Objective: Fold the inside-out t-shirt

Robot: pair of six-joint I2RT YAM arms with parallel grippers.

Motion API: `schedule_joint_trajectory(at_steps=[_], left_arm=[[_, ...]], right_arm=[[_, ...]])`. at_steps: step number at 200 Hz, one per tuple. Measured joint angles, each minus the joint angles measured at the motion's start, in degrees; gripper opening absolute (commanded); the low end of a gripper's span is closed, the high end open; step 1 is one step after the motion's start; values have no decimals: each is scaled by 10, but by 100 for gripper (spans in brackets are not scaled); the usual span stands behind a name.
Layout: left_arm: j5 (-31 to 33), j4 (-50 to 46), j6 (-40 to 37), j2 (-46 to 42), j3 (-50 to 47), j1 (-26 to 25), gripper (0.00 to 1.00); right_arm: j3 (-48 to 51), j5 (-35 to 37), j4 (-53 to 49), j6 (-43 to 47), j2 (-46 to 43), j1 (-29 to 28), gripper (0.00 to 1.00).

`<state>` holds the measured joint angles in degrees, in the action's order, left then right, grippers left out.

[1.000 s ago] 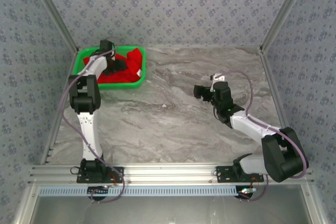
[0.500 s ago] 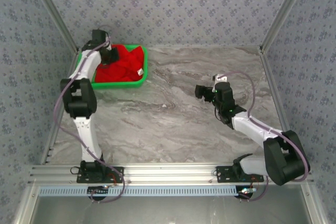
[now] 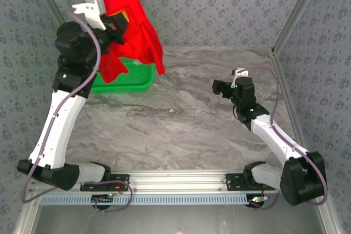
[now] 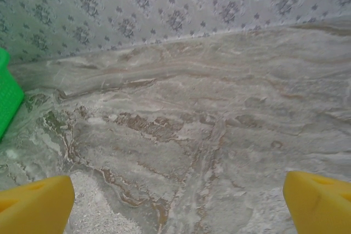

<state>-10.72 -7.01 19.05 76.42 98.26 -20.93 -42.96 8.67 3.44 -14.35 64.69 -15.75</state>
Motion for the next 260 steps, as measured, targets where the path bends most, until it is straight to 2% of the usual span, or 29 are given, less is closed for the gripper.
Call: schedule_joint_trajectory(at_steps=[33,46,54,75,99,106,115,130,146,156,182,216,260], left_arm=[[5,-13,-5,70,9,-89,0],[10,-23,-5,109,6,-122,6],[11,-25,-3,130,1,-136,14],[11,-28,14,205,-5,-160,45],[20,-90,7,332,65,-155,67],[24,-105,3,360,77,-151,85],[30,-119,3,375,67,-143,94],[38,-125,-1,361,9,-127,96],[43,-128,0,329,-56,-100,93],[39,-133,2,325,-64,-82,92],[21,-144,4,362,-21,-52,90],[16,-157,4,454,63,-57,90],[31,-190,4,489,70,-36,89]], right_arm=[[-37,1,-86,11,-57,35,99],[-54,7,-123,16,-75,48,98],[-61,11,-141,18,-83,54,98],[-74,22,-181,24,-93,63,97],[-76,31,-212,28,-84,63,97],[-76,31,-220,28,-80,61,97],[-76,32,-228,28,-75,58,96],[-75,30,-233,28,-69,45,96],[-74,24,-230,28,-58,25,96],[-74,20,-225,28,-45,14,96],[-74,8,-212,28,4,-5,96],[-74,-3,-201,18,35,-19,96],[-75,-10,-204,-3,53,-26,91]])
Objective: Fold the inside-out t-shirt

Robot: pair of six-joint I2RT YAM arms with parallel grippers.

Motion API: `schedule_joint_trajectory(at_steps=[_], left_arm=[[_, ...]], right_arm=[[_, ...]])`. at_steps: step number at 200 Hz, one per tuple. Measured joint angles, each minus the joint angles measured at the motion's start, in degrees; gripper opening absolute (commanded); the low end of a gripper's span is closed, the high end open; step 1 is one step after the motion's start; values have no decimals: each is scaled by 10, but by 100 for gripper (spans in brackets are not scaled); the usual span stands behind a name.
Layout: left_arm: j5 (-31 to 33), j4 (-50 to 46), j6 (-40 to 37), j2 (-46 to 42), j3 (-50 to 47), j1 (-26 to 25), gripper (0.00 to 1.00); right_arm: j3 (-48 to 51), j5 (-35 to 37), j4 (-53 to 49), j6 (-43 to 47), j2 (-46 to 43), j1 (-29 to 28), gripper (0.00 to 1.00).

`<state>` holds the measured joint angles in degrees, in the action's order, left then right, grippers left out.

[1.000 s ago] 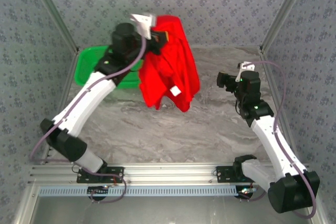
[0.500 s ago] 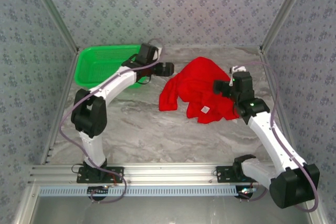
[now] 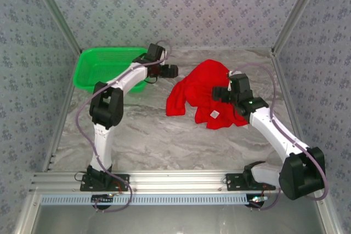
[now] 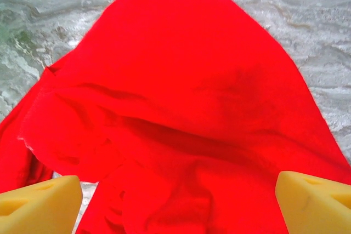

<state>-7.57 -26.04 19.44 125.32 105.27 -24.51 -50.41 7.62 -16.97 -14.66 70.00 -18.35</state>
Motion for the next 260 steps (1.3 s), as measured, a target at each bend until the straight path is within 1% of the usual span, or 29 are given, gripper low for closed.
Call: schedule_joint_trajectory(at_steps=[24,39,59,70,98,114,122,130,147,155,177,185,192,200,218,233,260], left_arm=[[3,7,1,-4,-13,38,89],[-5,12,1,-17,-34,56,89],[-33,37,2,-56,-85,56,88],[-48,63,3,-92,-134,37,88],[-73,136,12,-202,-283,-51,84],[-79,164,12,-236,-346,-98,81],[-78,172,10,-240,-367,-117,78],[-73,174,7,-235,-378,-130,74],[-52,174,-3,-204,-379,-151,62],[-39,176,-5,-185,-375,-156,55],[-6,178,-19,-138,-360,-160,30],[4,179,-26,-128,-355,-160,19],[14,181,-30,-126,-352,-159,9],[23,182,-30,-127,-347,-156,0],[38,188,-35,-139,-343,-146,0],[45,186,-34,-173,-350,-123,0],[52,196,-33,-265,-356,-38,0]], right_arm=[[0,0,-26,-18,28,-6,85],[5,-4,-38,-30,41,-9,81],[26,-15,-42,-46,50,-19,81],[37,-25,-45,-53,60,-27,79],[45,-40,-52,-65,105,-35,67],[45,-40,-52,-64,122,-35,61],[45,-39,-51,-64,126,-34,56],[45,-38,-51,-63,128,-34,52],[45,-35,-51,-56,130,-30,37],[45,-34,-51,-53,130,-27,29],[42,-34,-52,-50,130,-12,8],[38,-36,-52,-50,129,-7,4],[33,-37,-56,-47,127,-3,2],[24,-41,-61,-40,119,2,1],[-9,-50,-86,-32,85,9,0],[-47,-62,-102,-24,42,15,0],[-100,-84,-113,-17,-34,20,0]])
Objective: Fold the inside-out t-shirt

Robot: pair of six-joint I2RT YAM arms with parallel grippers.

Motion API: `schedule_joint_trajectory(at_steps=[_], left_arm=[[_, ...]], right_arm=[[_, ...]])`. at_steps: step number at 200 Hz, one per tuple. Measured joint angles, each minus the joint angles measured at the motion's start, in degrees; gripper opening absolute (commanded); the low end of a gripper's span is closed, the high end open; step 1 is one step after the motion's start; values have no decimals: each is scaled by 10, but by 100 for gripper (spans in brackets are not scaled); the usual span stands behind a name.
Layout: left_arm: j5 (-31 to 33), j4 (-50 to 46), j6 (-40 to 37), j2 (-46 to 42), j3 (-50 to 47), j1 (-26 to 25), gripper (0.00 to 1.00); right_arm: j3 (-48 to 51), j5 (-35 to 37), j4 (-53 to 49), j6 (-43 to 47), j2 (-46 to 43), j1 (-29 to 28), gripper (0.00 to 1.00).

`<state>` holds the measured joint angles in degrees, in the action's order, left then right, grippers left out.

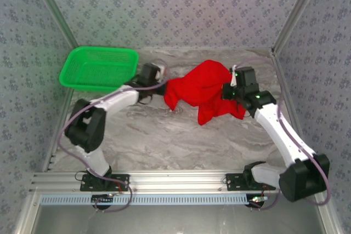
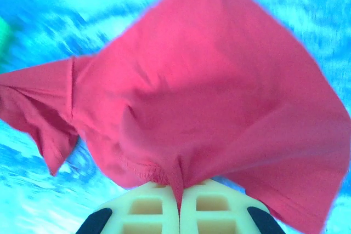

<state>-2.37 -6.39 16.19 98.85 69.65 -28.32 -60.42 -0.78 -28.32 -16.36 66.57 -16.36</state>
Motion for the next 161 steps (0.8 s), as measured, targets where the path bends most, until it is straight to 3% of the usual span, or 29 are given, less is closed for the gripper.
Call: schedule_joint_trajectory(at_steps=[28,34,50,71,95,121,140,161], left_arm=[[19,16,2,-18,30,75,1],[21,18,4,-11,38,82,8],[30,11,7,19,59,89,38],[40,-5,24,49,70,88,59],[54,0,58,33,26,75,81],[56,39,82,-45,-100,7,85],[23,69,84,-66,-140,-89,81],[-17,110,69,-29,-128,-195,76]], right_arm=[[-21,-16,4,1,-19,0,0],[-22,-17,6,1,-12,0,0],[-22,-17,16,-2,31,0,1],[-28,-27,48,-8,124,0,8],[-77,-67,64,-15,261,0,30],[-95,-96,63,-7,310,7,53],[-64,-102,64,-7,260,24,57],[9,-92,58,-10,155,60,57]])
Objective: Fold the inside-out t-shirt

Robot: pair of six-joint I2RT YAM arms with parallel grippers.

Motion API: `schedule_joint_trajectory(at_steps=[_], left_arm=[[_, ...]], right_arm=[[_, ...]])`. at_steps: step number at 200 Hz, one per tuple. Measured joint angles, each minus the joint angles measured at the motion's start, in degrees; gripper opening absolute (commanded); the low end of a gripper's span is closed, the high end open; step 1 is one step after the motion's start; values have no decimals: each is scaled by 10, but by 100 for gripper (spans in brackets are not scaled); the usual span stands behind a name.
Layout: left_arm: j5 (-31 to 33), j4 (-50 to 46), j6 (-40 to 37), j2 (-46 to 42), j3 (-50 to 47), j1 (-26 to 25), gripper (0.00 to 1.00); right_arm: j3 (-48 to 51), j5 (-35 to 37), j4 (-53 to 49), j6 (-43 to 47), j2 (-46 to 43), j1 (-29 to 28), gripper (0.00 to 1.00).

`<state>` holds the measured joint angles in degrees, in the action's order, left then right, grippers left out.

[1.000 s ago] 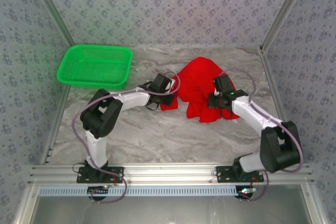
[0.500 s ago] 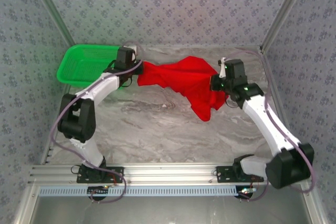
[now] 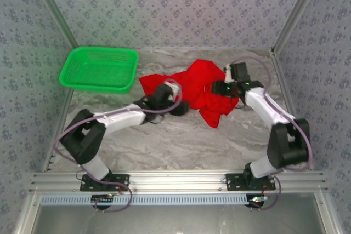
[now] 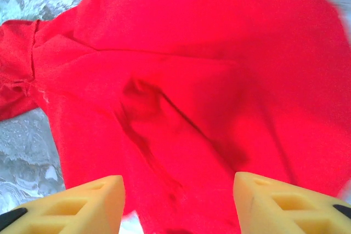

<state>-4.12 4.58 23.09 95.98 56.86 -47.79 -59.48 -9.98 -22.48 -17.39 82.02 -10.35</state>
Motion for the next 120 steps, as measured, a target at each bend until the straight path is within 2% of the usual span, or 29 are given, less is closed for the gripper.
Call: schedule_joint_trajectory(at_steps=[17,34,71,88,120], left_arm=[[-25,11,-16,62,40,-50,72],[-38,12,-30,123,86,-69,68],[-27,-5,-50,193,142,-65,61],[-16,-16,-57,204,158,-61,57],[-3,-23,-59,208,165,-54,56]], right_arm=[[56,12,0,-9,-65,41,55],[98,18,0,-18,-77,81,54],[132,18,11,-33,4,104,49],[135,14,23,-38,29,104,47],[138,12,52,-42,47,105,46]])
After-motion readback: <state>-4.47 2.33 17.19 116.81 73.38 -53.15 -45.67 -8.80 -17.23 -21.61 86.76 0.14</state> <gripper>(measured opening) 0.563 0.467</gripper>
